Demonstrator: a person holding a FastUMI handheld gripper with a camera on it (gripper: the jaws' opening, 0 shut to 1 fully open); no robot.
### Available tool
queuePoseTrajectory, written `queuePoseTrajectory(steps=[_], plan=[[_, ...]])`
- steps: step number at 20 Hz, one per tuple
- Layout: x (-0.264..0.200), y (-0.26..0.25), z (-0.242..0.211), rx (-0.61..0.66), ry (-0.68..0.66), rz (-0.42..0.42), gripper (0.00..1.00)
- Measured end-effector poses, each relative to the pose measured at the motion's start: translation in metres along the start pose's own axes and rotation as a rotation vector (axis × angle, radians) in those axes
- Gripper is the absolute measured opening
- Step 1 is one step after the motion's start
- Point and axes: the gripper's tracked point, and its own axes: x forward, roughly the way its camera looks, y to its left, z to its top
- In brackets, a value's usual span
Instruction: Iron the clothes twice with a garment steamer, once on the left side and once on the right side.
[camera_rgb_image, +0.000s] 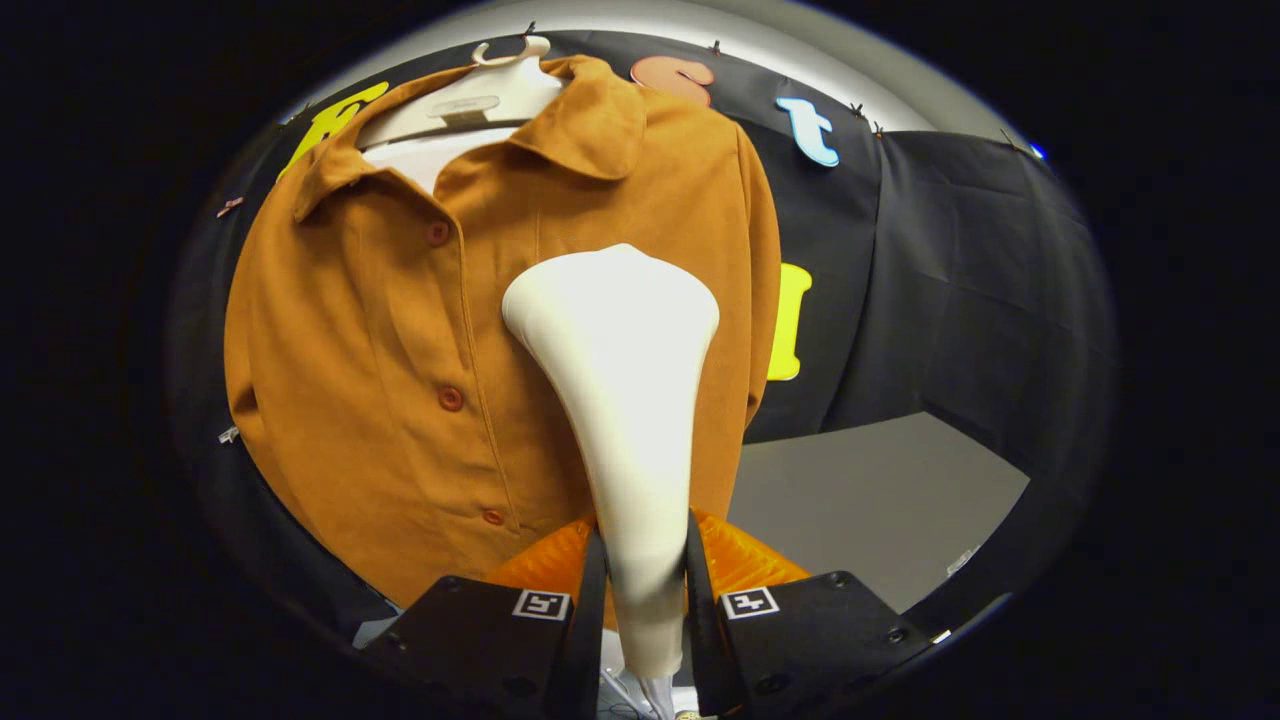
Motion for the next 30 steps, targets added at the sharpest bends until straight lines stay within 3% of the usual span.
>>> queuePoseTrajectory(steps=[13, 24, 30], plan=[[0.029, -0.010, -0.097, 0.007, 0.276, 0.013, 0.41], [0.016, -0.021, -0.141, 0.055, 0.446, 0.010, 0.41], [-0.003, -0.031, -0.074, 0.078, 0.227, -0.042, 0.41]])
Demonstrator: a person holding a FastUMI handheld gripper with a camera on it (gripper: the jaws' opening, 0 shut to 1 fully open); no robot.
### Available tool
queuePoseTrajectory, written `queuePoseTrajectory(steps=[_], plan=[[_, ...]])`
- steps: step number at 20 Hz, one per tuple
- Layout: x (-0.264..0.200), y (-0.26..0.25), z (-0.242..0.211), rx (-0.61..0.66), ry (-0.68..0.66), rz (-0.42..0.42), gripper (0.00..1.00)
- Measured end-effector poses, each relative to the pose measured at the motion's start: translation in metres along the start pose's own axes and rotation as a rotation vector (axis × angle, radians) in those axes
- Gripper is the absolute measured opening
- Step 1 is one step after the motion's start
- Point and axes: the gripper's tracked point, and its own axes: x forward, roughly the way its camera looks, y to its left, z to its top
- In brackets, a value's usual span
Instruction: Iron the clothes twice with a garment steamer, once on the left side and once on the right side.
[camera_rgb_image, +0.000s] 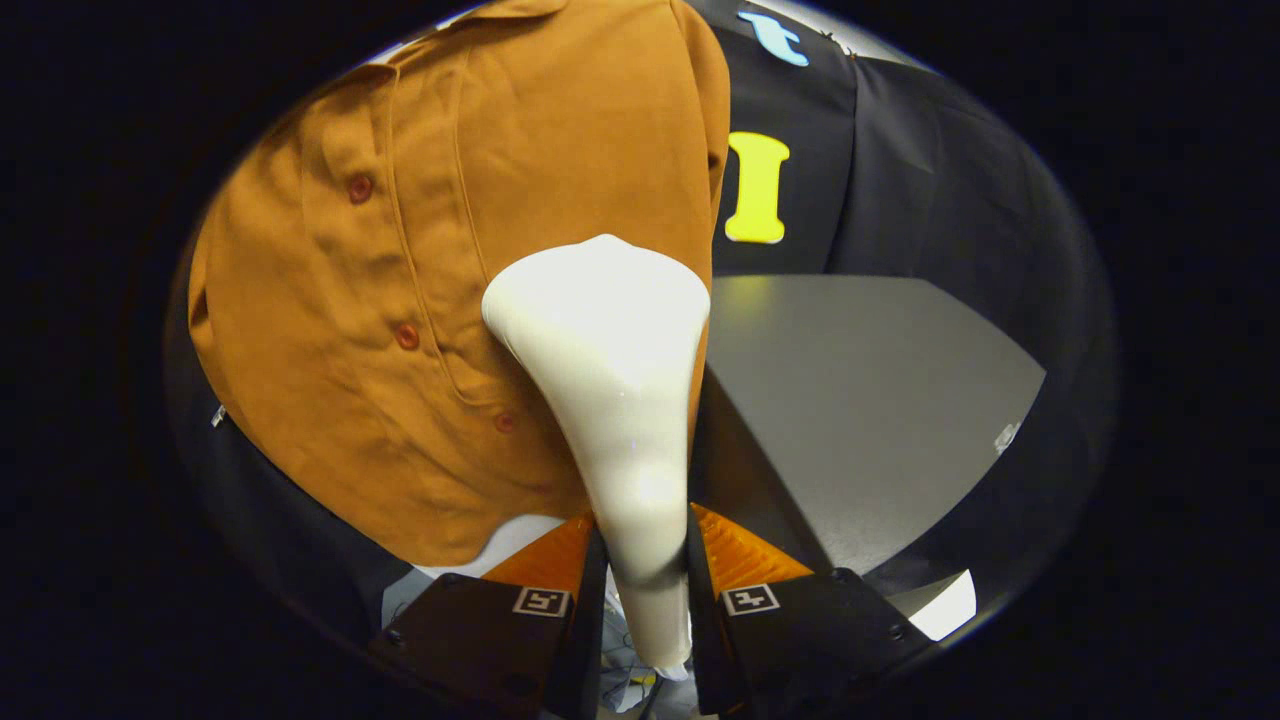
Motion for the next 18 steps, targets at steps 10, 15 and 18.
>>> queuePoseTrajectory(steps=[10, 15, 18], plan=[[-0.087, 0.054, 0.097, -0.068, -0.409, 0.120, 0.40], [-0.103, 0.116, 0.101, -0.099, -0.426, 0.232, 0.40], [-0.098, 0.133, 0.097, -0.111, -0.409, 0.254, 0.40]])
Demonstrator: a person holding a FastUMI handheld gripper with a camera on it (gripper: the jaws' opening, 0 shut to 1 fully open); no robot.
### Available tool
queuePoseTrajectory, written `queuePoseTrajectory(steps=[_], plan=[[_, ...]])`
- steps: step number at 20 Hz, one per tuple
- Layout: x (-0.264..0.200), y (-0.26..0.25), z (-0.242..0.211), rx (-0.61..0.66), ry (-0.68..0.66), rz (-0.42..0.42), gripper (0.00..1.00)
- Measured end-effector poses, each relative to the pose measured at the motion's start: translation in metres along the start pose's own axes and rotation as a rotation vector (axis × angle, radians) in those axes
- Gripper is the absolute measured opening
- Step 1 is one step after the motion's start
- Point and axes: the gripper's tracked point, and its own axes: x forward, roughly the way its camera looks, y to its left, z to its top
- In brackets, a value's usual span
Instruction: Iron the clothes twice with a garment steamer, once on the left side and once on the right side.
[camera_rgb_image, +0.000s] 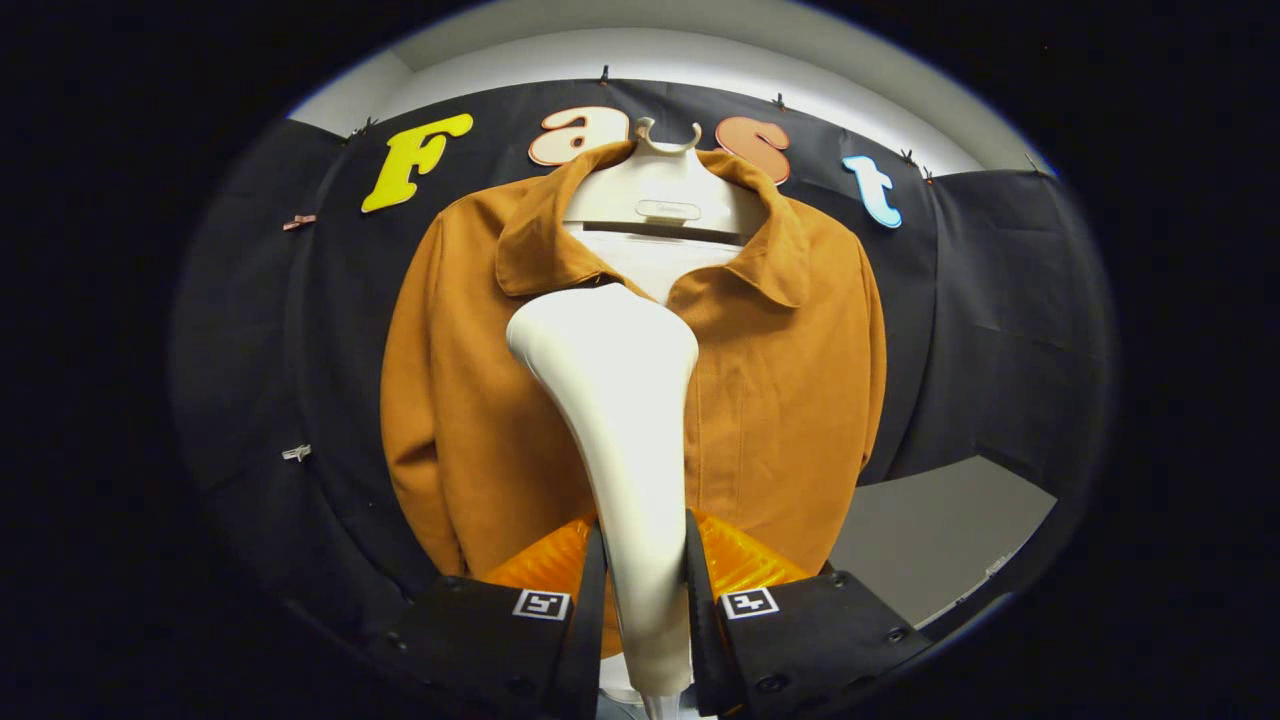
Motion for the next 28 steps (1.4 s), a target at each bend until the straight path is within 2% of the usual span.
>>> queuePoseTrajectory(steps=[10, 21, 28], plan=[[0.028, 0.027, -0.034, -0.024, 0.092, 0.026, 0.40], [0.055, 0.033, -0.109, -0.010, 0.277, 0.050, 0.40], [0.052, 0.033, -0.158, 0.026, 0.386, 0.051, 0.40]])
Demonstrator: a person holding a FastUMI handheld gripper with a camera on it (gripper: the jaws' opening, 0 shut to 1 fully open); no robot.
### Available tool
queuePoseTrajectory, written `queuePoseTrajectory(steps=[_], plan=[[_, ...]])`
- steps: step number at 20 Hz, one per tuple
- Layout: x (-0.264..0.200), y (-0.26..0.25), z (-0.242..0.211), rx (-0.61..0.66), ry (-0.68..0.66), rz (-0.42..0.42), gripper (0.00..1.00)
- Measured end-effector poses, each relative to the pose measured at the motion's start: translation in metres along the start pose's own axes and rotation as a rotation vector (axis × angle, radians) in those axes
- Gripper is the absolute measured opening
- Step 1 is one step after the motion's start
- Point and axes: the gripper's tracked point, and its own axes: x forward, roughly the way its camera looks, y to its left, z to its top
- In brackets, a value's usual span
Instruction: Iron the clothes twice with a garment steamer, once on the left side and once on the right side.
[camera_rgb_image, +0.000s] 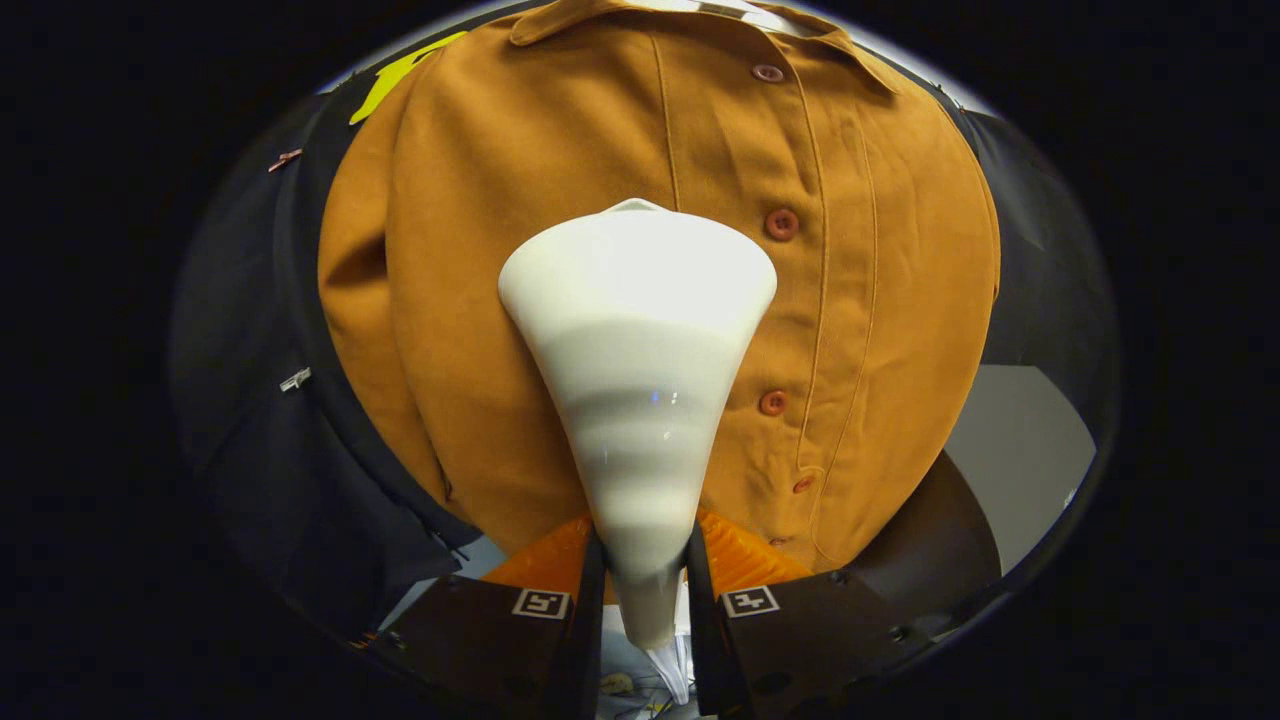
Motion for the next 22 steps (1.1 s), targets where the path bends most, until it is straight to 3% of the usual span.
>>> queuePoseTrajectory(steps=[15, 19, 22], plan=[[0.021, -0.003, -0.096, 0.054, 0.236, 0.030, 0.41], [0.015, -0.007, -0.099, 0.050, 0.241, 0.026, 0.41], [0.002, -0.013, -0.071, 0.060, 0.157, 0.012, 0.41]])
